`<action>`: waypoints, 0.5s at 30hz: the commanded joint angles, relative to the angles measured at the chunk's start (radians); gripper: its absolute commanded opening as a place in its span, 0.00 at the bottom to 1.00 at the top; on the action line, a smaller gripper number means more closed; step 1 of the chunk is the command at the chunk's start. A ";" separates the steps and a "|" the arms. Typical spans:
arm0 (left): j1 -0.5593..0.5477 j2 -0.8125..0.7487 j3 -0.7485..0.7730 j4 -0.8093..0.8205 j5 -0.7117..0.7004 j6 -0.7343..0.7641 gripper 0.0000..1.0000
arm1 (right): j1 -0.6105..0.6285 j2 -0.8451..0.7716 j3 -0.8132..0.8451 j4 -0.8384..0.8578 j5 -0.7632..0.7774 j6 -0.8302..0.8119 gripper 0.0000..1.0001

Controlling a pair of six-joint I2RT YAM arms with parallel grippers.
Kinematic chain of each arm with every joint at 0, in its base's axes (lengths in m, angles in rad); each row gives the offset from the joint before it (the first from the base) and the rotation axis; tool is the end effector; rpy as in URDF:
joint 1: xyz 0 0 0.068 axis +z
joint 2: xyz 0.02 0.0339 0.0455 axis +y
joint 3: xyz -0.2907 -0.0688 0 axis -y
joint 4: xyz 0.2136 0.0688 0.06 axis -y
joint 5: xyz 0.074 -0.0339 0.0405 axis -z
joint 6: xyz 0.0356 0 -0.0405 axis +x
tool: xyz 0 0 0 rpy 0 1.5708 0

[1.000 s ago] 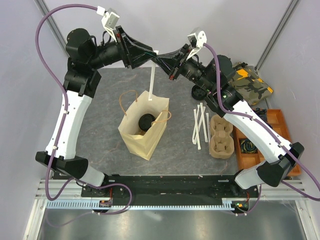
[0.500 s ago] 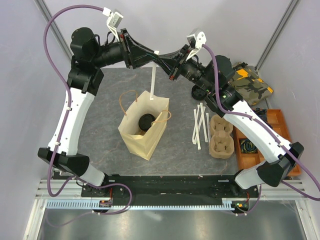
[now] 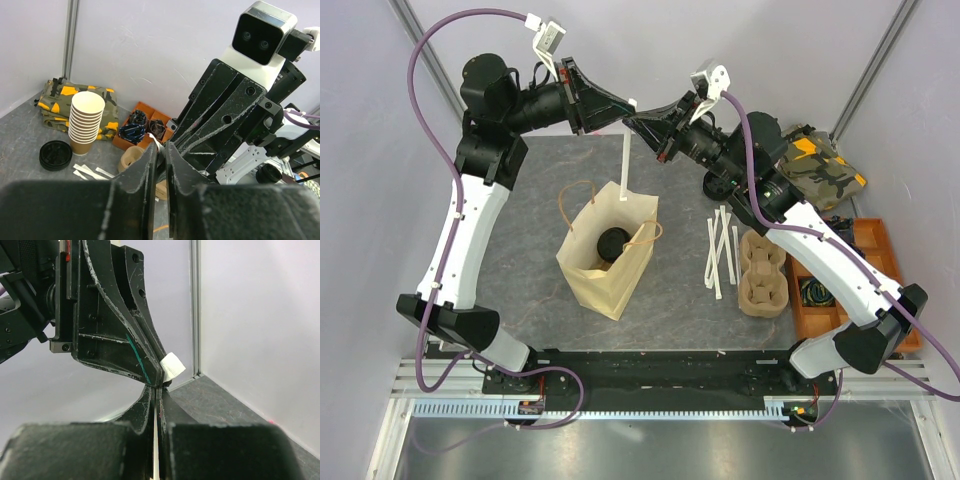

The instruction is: Pack the takeout coffee

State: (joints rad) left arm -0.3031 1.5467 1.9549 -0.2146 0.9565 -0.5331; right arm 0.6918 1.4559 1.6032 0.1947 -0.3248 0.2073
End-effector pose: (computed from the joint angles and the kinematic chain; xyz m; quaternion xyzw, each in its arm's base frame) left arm 0.2566 -0.1107 0.5622 0.2883 0.6012 -0.5456 0.5077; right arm 0.2166 0.1942 0.5291 -0.2647 0.5206 0.4344 0.6857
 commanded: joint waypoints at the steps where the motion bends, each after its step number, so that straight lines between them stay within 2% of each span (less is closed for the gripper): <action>1: -0.001 0.012 0.024 0.035 0.036 -0.034 0.13 | 0.006 -0.029 0.001 0.048 -0.014 -0.016 0.00; 4: -0.002 0.013 0.021 0.037 0.047 -0.033 0.02 | 0.006 -0.029 0.003 0.045 -0.005 -0.014 0.01; 5: -0.002 0.012 0.019 0.031 0.045 -0.028 0.02 | 0.005 -0.029 0.003 0.043 0.001 -0.014 0.12; 6: -0.002 0.009 0.021 0.026 0.042 -0.015 0.02 | 0.006 -0.029 0.003 0.037 0.006 -0.013 0.20; 7: -0.002 0.007 0.021 0.018 0.039 -0.005 0.02 | 0.005 -0.031 0.003 0.037 0.010 -0.011 0.35; 10: -0.001 0.001 0.039 -0.032 0.021 0.047 0.02 | 0.006 -0.032 0.008 0.020 0.030 -0.009 0.53; 12: -0.001 -0.002 0.053 -0.084 0.018 0.082 0.02 | 0.006 -0.037 0.008 0.011 0.035 -0.012 0.60; 15: -0.001 -0.008 0.050 -0.161 0.019 0.142 0.02 | 0.005 -0.046 0.006 -0.004 0.041 -0.020 0.76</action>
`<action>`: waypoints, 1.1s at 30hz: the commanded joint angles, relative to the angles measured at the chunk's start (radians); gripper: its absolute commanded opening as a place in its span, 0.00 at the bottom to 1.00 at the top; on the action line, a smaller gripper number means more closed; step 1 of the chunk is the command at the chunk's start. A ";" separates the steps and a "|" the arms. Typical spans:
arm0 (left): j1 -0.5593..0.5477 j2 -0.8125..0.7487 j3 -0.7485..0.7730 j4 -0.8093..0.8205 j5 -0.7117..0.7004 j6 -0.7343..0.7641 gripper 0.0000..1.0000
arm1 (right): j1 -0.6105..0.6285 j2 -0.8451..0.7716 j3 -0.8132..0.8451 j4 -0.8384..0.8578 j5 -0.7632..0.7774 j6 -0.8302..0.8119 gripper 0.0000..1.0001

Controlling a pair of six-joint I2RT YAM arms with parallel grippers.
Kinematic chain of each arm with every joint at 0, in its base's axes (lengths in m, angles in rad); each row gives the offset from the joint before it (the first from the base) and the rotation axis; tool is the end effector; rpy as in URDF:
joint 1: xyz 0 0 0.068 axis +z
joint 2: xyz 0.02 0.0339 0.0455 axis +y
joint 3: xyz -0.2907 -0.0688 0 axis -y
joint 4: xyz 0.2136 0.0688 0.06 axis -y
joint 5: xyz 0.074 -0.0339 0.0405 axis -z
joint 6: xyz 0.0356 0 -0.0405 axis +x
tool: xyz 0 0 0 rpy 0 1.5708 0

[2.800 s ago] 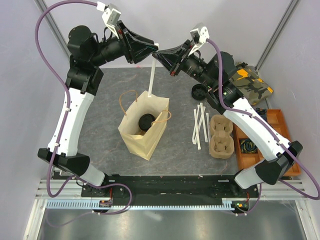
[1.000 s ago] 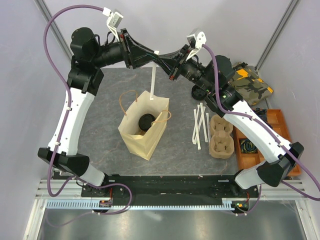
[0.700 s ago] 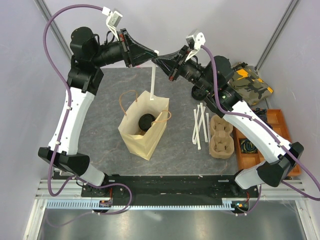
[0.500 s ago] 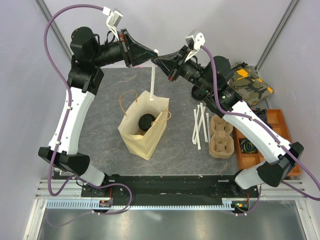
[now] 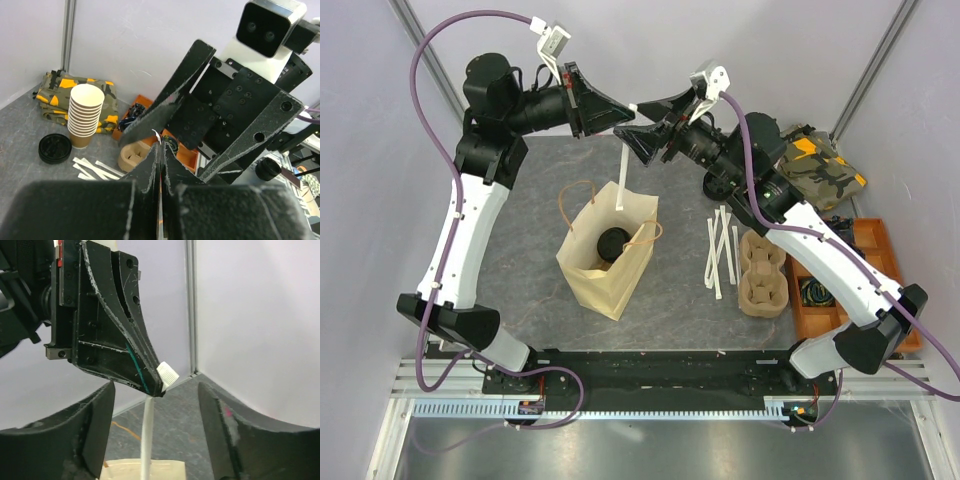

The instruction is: Pack the takeout coffee

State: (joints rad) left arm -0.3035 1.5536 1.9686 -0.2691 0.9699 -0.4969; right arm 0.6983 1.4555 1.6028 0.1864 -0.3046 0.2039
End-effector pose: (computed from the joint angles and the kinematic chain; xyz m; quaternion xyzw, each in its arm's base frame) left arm 0.2579 -0.1115 0.5589 0.2953 0.6097 -0.5415 0.4979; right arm 0.2161 0.1953 0.5283 -0.2601 0.5255 0.4302 0.6864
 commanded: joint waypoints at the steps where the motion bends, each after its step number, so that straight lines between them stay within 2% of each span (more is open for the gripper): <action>1: 0.000 -0.021 0.033 -0.123 0.003 0.127 0.02 | 0.000 -0.049 0.006 0.001 0.028 -0.023 0.87; 3: -0.002 -0.036 0.019 -0.178 -0.017 0.193 0.02 | 0.000 -0.060 0.005 -0.010 0.041 -0.027 0.97; 9: -0.002 -0.052 0.006 -0.353 -0.057 0.339 0.02 | 0.000 -0.098 0.011 -0.050 0.082 -0.084 0.98; 16: -0.009 -0.130 -0.126 -0.479 -0.106 0.466 0.02 | -0.002 -0.129 0.011 -0.097 0.171 -0.158 0.98; 26: -0.028 -0.248 -0.384 -0.449 -0.273 0.489 0.02 | 0.000 -0.149 -0.007 -0.136 0.197 -0.196 0.98; 33: -0.031 -0.357 -0.602 -0.279 -0.355 0.452 0.02 | 0.000 -0.159 -0.017 -0.160 0.197 -0.230 0.98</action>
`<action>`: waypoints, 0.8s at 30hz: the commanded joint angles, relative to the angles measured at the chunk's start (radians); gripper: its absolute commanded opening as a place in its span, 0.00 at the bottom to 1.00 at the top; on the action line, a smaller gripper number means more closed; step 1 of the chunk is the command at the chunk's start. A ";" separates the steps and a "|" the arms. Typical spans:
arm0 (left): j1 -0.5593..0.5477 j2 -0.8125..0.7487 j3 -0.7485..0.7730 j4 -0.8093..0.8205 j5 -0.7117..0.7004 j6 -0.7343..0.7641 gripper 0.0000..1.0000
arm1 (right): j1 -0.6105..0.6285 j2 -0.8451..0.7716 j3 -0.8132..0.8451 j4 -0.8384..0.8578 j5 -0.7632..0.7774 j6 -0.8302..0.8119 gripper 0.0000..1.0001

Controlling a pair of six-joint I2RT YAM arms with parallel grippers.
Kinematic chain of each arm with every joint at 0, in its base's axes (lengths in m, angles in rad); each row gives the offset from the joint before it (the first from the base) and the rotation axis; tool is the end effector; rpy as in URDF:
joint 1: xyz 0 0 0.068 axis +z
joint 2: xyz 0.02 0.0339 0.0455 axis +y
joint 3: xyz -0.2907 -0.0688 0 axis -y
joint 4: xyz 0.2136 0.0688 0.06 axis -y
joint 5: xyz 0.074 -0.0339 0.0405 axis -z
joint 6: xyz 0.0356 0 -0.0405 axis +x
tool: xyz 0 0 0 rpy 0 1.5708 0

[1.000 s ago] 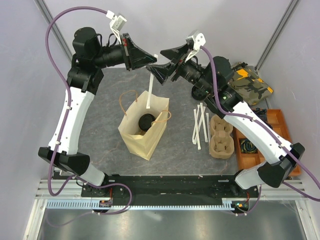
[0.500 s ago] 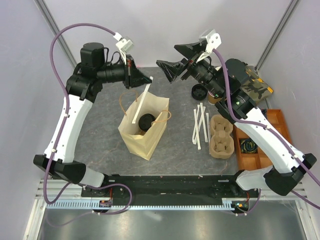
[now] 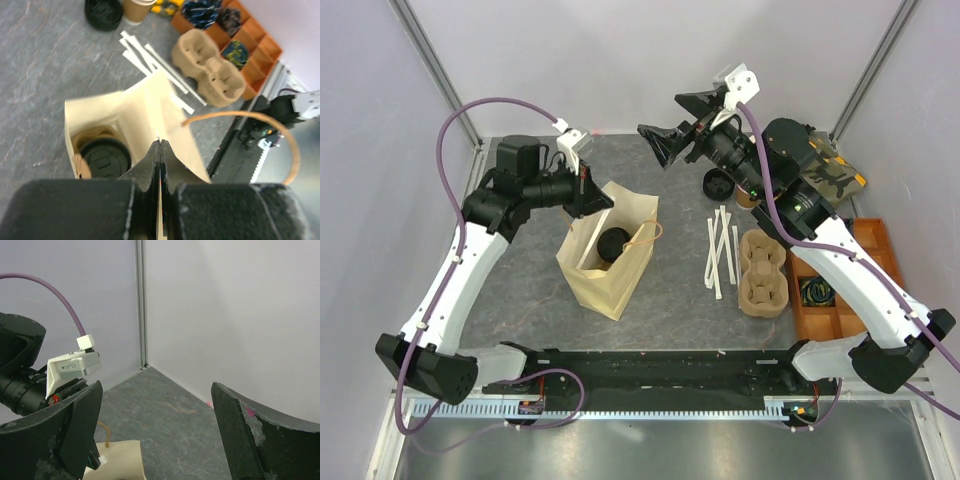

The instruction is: Pack the takeout coffee

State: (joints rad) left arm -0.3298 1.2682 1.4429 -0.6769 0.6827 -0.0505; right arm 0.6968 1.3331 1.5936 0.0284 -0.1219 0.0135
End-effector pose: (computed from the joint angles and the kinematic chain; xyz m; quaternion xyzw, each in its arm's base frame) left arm 0.2031 -0.0933 0.4383 0.2817 0.7793 -0.3736 0.4168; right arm 0.1869 0.1620 0.5402 -0.2460 0.5460 0.3123 0.7374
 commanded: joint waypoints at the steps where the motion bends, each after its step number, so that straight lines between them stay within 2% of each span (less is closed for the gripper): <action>1: -0.005 -0.081 -0.119 0.152 -0.078 0.002 0.02 | 0.000 -0.038 -0.011 -0.004 0.015 -0.040 0.98; 12: -0.028 -0.122 -0.249 0.287 -0.181 -0.023 0.02 | 0.000 -0.041 -0.018 -0.019 0.004 -0.046 0.98; 17: -0.048 -0.130 -0.263 0.292 -0.248 -0.006 0.06 | 0.000 -0.040 -0.017 -0.022 0.004 -0.050 0.98; 21: -0.057 -0.138 -0.262 0.292 -0.253 0.004 0.28 | 0.001 -0.034 -0.017 -0.024 0.004 -0.052 0.98; 24: -0.074 -0.142 -0.251 0.280 -0.255 0.011 0.38 | 0.000 -0.032 -0.015 -0.022 0.001 -0.053 0.98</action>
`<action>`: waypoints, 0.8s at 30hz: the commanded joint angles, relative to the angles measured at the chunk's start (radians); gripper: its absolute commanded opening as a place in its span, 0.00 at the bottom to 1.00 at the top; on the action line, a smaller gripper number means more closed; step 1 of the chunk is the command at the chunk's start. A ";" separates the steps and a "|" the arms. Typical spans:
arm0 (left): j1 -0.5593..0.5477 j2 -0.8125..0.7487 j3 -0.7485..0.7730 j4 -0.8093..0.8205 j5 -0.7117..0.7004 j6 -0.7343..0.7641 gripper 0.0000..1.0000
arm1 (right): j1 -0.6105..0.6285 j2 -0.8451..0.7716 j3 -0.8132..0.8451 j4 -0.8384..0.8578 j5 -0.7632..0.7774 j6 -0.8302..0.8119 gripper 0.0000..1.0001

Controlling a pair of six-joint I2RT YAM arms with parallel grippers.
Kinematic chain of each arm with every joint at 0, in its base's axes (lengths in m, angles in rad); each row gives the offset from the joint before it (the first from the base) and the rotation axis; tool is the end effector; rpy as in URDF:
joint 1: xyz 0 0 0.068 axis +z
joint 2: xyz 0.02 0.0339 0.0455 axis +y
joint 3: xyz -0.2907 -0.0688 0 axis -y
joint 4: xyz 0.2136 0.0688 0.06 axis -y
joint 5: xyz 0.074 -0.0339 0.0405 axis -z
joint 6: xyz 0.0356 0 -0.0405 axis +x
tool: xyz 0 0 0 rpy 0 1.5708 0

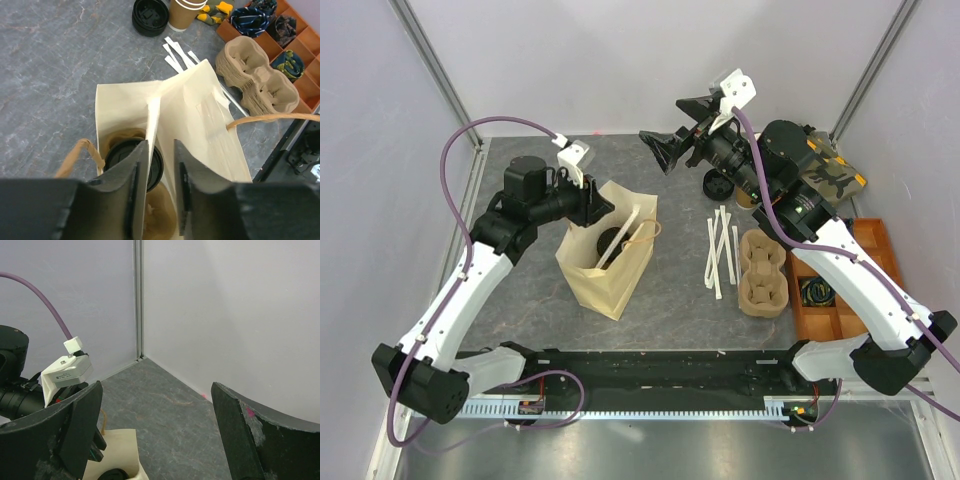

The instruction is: Pack the takeout coffee

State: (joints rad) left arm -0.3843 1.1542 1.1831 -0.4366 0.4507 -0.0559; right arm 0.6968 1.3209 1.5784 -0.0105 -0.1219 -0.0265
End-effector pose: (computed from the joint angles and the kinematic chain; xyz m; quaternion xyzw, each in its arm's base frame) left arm 0.1903 -0.0937 0.4034 0.2542 0.7835 -0.2991 0.4817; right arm 0.1854 0.1608 0.5343 -0.2620 0.5568 0.2943 0.7312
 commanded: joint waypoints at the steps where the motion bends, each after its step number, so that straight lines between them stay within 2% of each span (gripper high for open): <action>1: -0.024 -0.030 0.013 0.038 -0.026 0.019 0.40 | 0.001 -0.017 0.000 0.015 0.001 -0.015 0.98; 9: -0.045 -0.056 0.104 0.006 -0.023 0.053 0.46 | 0.003 0.000 0.005 0.018 0.001 -0.013 0.98; 13: -0.048 -0.071 0.171 -0.005 -0.001 0.054 0.53 | 0.001 0.008 0.000 0.024 0.025 -0.003 0.98; 19: -0.048 -0.044 0.314 -0.051 -0.035 0.093 0.73 | 0.000 0.031 -0.001 0.029 0.080 0.019 0.98; 20: -0.047 -0.031 0.357 -0.060 -0.056 0.094 0.82 | -0.002 0.037 0.000 0.029 0.090 0.022 0.98; 24: -0.041 0.047 0.505 -0.166 -0.128 0.065 0.91 | -0.017 0.052 -0.001 0.020 0.180 0.062 0.98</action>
State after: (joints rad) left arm -0.4278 1.1393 1.5620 -0.5171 0.4057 -0.0013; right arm 0.6956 1.3598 1.5780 -0.0158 -0.0402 -0.0120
